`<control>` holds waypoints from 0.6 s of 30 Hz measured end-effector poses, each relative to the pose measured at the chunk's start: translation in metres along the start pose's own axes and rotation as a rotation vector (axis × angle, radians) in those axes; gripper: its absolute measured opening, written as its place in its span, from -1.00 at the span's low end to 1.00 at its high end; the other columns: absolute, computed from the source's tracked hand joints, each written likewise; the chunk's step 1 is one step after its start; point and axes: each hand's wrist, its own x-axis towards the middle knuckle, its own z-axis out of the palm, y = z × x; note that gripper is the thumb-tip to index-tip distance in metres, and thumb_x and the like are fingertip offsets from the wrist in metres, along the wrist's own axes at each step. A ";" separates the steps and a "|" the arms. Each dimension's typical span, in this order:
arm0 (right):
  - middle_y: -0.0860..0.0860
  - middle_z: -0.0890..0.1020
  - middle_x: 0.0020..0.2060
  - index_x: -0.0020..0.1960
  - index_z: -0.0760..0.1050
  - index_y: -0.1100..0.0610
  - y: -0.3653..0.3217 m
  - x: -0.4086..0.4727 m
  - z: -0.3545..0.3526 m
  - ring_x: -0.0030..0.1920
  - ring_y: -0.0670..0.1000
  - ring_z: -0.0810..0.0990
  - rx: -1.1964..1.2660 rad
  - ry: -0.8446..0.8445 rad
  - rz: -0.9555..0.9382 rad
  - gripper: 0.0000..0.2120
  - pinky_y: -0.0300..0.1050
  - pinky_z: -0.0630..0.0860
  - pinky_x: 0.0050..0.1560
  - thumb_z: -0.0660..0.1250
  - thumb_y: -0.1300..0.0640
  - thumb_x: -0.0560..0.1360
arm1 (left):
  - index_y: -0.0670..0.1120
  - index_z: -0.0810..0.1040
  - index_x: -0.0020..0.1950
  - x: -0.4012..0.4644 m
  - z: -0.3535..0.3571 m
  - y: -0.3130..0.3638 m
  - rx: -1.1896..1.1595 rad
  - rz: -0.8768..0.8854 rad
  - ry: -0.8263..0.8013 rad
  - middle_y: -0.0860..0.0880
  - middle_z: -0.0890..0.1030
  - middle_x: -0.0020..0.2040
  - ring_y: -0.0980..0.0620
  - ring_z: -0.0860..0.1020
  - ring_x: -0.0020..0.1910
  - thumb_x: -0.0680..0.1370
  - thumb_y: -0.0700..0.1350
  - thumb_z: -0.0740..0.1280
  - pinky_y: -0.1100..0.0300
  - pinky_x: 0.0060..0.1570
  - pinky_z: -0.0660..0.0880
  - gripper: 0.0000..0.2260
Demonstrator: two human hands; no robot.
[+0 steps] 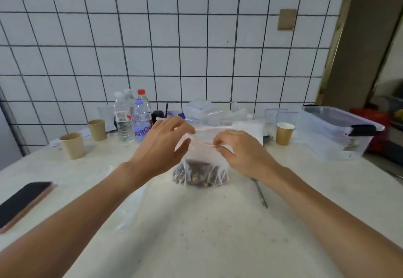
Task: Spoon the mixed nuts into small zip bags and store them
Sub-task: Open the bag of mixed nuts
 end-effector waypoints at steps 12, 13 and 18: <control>-0.07 0.70 0.06 0.11 0.66 0.07 -0.058 -0.065 -0.036 0.07 0.01 0.60 -0.107 -0.067 0.010 -0.83 -0.07 0.47 0.20 0.30 0.07 0.64 | 0.08 0.69 -0.17 -0.042 -0.040 0.020 0.157 -0.462 -0.167 0.03 0.49 0.41 -0.09 0.39 0.41 0.64 0.30 0.18 -0.16 0.36 0.34 -0.56; -0.09 0.70 0.09 0.14 0.67 0.04 -0.058 -0.066 -0.036 0.10 -0.01 0.60 -0.106 -0.102 0.029 -0.80 -0.10 0.45 0.24 0.30 0.03 0.64 | 0.11 0.68 -0.13 -0.044 -0.038 0.016 0.112 -0.501 -0.243 0.02 0.48 0.44 -0.08 0.43 0.41 0.62 0.31 0.23 -0.16 0.36 0.38 -0.62; -0.11 0.70 0.01 0.11 0.70 -0.04 -0.054 -0.066 -0.026 0.04 -0.04 0.60 -0.070 -0.156 0.106 -0.71 -0.12 0.44 0.21 0.26 -0.13 0.65 | 0.08 0.64 0.22 -0.058 -0.013 0.008 -0.198 -0.662 -0.380 0.06 0.63 0.27 0.04 0.60 0.19 0.53 0.25 0.45 -0.02 0.24 0.55 -0.63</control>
